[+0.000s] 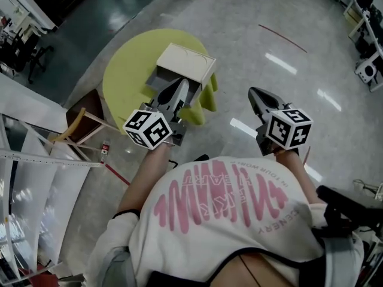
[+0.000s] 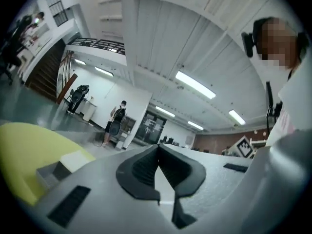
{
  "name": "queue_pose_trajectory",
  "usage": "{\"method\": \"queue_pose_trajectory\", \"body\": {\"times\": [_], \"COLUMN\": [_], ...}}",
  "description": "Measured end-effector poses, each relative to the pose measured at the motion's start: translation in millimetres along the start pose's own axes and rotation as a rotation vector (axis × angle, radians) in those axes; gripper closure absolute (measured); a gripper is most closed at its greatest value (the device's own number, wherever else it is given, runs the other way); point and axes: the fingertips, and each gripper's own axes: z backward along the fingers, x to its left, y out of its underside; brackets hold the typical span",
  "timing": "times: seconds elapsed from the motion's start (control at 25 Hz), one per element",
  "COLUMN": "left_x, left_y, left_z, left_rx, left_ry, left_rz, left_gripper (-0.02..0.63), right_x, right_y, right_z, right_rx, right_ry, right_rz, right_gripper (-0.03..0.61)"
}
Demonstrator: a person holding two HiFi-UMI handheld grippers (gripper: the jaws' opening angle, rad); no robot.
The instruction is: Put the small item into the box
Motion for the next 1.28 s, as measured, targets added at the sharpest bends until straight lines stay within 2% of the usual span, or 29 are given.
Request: {"method": "queue_pose_trajectory", "body": {"times": [0.04,0.12,0.24,0.32,0.48,0.68,0.8,1.0,1.16,1.28], "left_x": [-11.2,-27.1,-35.9,-38.9,-52.4,-85.8,-111.3,-154.4,-180.9,-196.7], "left_y": [-12.2,-28.0,-33.3,-31.7,-19.4,16.4,39.2,68.4,91.3,107.7], "left_z": [6.6,21.1,42.4,55.8,75.5,93.8,101.5,119.5,134.7,147.6], "left_rx": [-0.048,-0.106,-0.134,-0.147,-0.141,-0.102,-0.067,-0.065,-0.048,-0.04], "left_ry": [0.016,0.024,-0.01,-0.043,-0.115,-0.177,-0.205,-0.246,-0.288,-0.312], "left_rz": [0.025,0.027,0.009,0.024,0.016,-0.011,-0.03,-0.01,-0.044,-0.035], "left_gripper": [0.605,0.605,0.604,0.604,0.605,0.604,0.605,0.604,0.605,0.604], "right_x": [6.4,18.7,36.3,43.5,46.1,41.8,31.7,16.1,4.4,-1.2], "right_y": [-3.7,-14.2,-29.8,-31.3,-13.8,20.3,38.8,61.3,80.0,96.3], "right_z": [1.4,5.7,12.8,17.4,23.9,44.3,66.1,112.9,144.5,162.6], "right_rx": [-0.014,-0.066,-0.162,-0.179,-0.107,-0.027,-0.007,-0.01,-0.008,0.01], "right_ry": [-0.02,-0.073,-0.168,-0.194,-0.189,-0.198,-0.186,-0.198,-0.193,-0.186], "right_rz": [0.003,0.009,0.011,0.018,0.059,0.072,0.042,-0.059,-0.068,-0.066], "right_gripper": [0.572,0.572,0.572,0.572,0.572,0.572,0.572,0.572,0.572,0.572]}}
